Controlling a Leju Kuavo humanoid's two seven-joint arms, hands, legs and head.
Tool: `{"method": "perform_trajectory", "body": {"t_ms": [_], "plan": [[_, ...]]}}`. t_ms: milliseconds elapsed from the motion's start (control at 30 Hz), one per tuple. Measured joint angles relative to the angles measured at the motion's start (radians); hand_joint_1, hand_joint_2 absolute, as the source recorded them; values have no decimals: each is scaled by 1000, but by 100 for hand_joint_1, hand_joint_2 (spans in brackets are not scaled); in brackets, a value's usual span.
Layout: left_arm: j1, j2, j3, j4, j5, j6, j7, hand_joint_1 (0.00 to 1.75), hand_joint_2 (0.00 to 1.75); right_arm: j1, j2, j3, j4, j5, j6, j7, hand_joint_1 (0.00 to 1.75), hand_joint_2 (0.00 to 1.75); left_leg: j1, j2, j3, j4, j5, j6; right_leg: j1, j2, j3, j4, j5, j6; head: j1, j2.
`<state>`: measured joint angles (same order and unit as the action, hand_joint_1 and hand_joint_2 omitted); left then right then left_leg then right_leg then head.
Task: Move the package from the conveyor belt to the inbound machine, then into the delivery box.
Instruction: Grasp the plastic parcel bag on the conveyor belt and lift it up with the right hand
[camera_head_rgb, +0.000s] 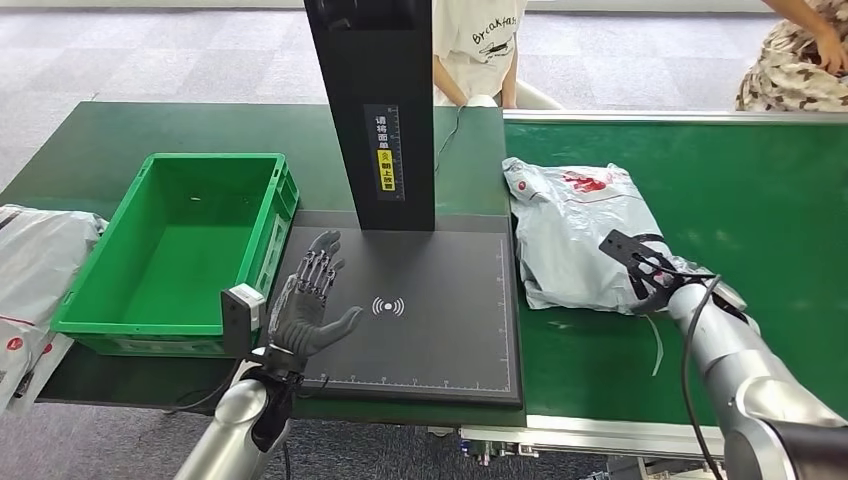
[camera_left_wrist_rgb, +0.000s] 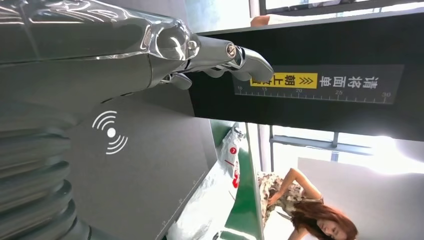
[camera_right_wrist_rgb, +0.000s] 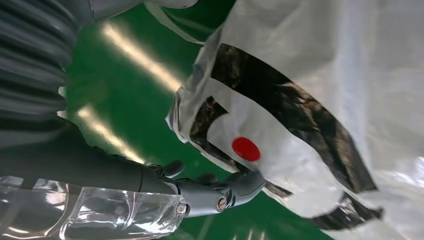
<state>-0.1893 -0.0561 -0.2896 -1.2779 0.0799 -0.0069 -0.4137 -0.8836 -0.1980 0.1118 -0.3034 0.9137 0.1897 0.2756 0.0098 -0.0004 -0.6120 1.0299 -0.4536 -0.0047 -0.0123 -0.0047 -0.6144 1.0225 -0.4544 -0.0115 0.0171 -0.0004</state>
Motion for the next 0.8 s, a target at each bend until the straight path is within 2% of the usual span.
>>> {"method": "perform_trajectory", "body": {"t_ms": [100,233,800], "plan": [[-2,0,-2,9,1,0,7,0,175,7,-7,1,16,-1,24,14,1,175,0,0,0,0,0,0,0,0,0,0,0,0,0,0],[-3,-1,-3,23,-7,0,16,0,175,28,-11,0,29,-17,30,0,175,175,0,0,0,0,0,0,0,0,0,0,0,0,0,0],[5,12,5,29,-18,6,30,0,175,87,-34,-28,33,-15,-169,-148,175,175,0,0,0,0,0,0,0,0,0,0,0,0,0,0]]}}
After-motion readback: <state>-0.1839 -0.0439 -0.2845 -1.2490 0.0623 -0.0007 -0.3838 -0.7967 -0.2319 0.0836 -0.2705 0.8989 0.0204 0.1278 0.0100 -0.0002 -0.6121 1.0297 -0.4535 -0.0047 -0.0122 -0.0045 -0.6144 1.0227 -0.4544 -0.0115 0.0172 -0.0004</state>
